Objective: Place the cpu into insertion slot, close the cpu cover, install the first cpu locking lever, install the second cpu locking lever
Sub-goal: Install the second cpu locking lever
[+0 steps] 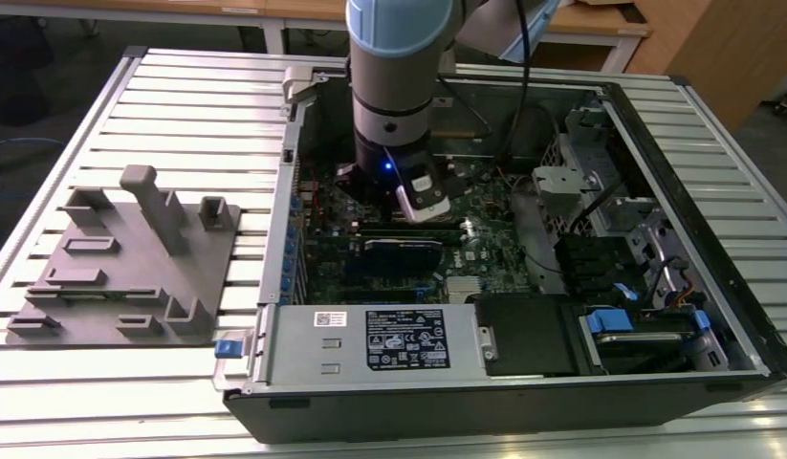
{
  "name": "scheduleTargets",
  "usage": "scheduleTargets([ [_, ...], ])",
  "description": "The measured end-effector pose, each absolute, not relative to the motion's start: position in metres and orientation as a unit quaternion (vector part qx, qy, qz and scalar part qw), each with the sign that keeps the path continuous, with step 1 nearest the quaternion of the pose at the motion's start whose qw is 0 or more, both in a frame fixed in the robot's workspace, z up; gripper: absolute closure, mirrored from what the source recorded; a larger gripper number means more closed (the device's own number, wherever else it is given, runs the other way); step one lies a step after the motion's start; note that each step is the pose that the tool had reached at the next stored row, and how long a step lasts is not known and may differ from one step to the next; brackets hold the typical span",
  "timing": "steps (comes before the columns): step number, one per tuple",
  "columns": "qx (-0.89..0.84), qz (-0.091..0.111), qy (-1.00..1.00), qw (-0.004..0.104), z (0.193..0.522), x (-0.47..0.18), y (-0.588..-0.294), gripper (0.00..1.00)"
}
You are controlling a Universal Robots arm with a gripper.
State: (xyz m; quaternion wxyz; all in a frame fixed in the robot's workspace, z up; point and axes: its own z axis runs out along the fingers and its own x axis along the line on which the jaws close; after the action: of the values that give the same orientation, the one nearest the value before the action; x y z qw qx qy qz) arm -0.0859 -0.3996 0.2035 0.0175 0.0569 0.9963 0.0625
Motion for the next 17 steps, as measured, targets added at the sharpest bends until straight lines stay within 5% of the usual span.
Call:
scheduleTargets([
  [17, 0.057, 0.081, 0.995, 0.016, 0.1972, -0.0874, -0.3995, 0.89],
])
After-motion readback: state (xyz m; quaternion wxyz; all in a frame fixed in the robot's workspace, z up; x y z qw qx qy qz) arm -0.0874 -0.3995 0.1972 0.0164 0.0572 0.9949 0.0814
